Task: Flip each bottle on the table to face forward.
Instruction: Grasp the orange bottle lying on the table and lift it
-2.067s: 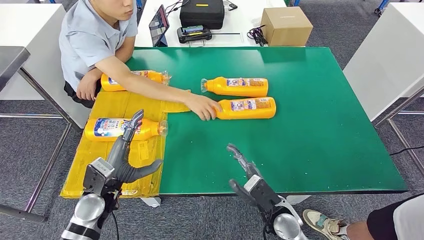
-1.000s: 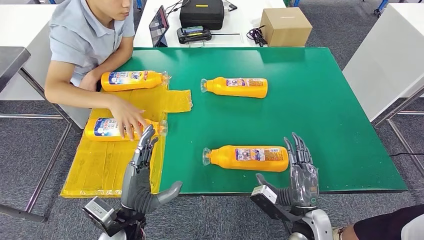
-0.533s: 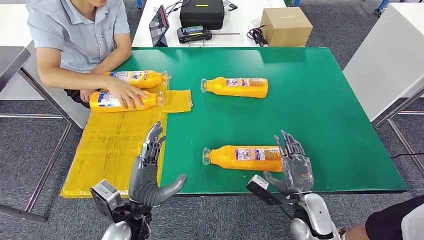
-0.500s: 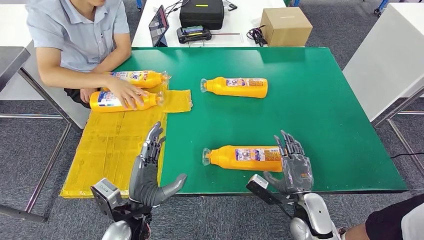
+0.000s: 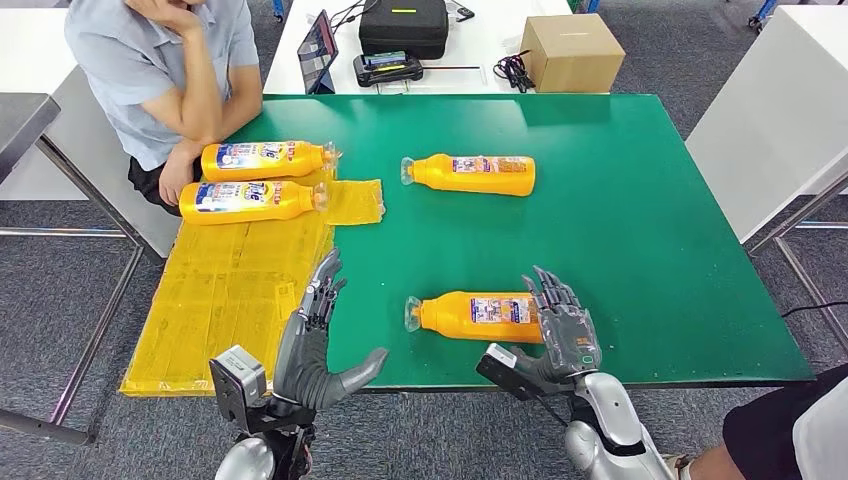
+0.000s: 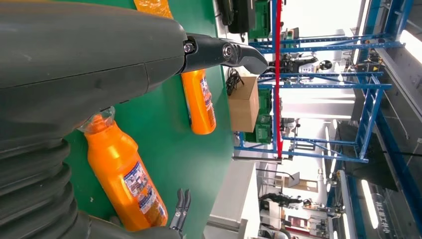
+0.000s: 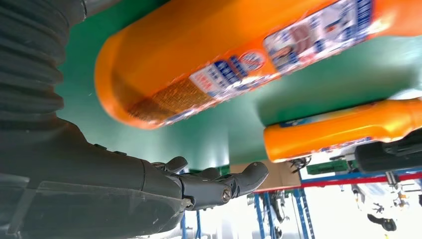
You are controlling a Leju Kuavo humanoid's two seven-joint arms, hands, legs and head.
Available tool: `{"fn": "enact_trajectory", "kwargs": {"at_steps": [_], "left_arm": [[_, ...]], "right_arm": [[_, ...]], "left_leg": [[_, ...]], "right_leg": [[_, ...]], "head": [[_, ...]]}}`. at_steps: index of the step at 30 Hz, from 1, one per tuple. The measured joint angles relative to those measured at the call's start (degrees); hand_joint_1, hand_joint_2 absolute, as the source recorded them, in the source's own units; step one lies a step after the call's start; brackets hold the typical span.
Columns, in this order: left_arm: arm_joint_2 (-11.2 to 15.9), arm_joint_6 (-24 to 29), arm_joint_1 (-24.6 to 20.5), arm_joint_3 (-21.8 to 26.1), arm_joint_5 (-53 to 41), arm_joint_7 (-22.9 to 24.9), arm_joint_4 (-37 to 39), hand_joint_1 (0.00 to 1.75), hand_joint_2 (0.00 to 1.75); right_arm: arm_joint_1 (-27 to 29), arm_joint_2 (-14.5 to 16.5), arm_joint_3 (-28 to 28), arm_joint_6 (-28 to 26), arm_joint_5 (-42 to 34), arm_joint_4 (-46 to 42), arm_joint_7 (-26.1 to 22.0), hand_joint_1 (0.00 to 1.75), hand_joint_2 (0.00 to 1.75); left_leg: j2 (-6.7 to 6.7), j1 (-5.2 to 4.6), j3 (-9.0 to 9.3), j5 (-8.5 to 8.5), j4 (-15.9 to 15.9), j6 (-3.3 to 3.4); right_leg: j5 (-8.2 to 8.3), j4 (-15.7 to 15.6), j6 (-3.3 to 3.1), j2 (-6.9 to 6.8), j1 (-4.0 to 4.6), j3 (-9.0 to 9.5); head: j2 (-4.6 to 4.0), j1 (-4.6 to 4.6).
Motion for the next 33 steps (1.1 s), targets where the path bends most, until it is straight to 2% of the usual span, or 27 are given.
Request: {"fn": "enact_trajectory", "kwargs": {"at_steps": [13,24,33], "left_arm": [[0.73,-0.58,-0.76,-1.21,0.03,2.63,0.82,0.00,1.75],[0.97,-1.69,-0.78,-1.37,0.85,3.53,1.41,0.00,1.75],[1.09,-2.26,-1.27,-1.53,0.51,3.99,1.81,0.00,1.75]], "right_arm": [[-2.98,0.37,3.04,0.79,-1.91,3.59,0.16,0.00,1.75],[-4.67,0.44,3.62,9.64,-11.75,3.83,-0.03,0.00,1.75],[-9.72,-1.46,5.74,14.94,-11.82,5.18,2.96,0.00,1.75]], "left_leg": [[0.00,0.00,0.00,0.00,0.00,0.00],[-0.01,-0.01,-0.01,0.00,0.00,0.00],[-0.01,-0.01,0.00,0.04,0.01,0.04]], "right_leg": [[0.00,0.00,0.00,0.00,0.00,0.01],[0.00,0.00,0.00,0.00,-0.01,0.00],[0.02,0.00,0.02,-0.01,-0.01,0.01]], "head": [[0.00,0.00],[0.00,-0.01],[0.00,-0.01]]}}
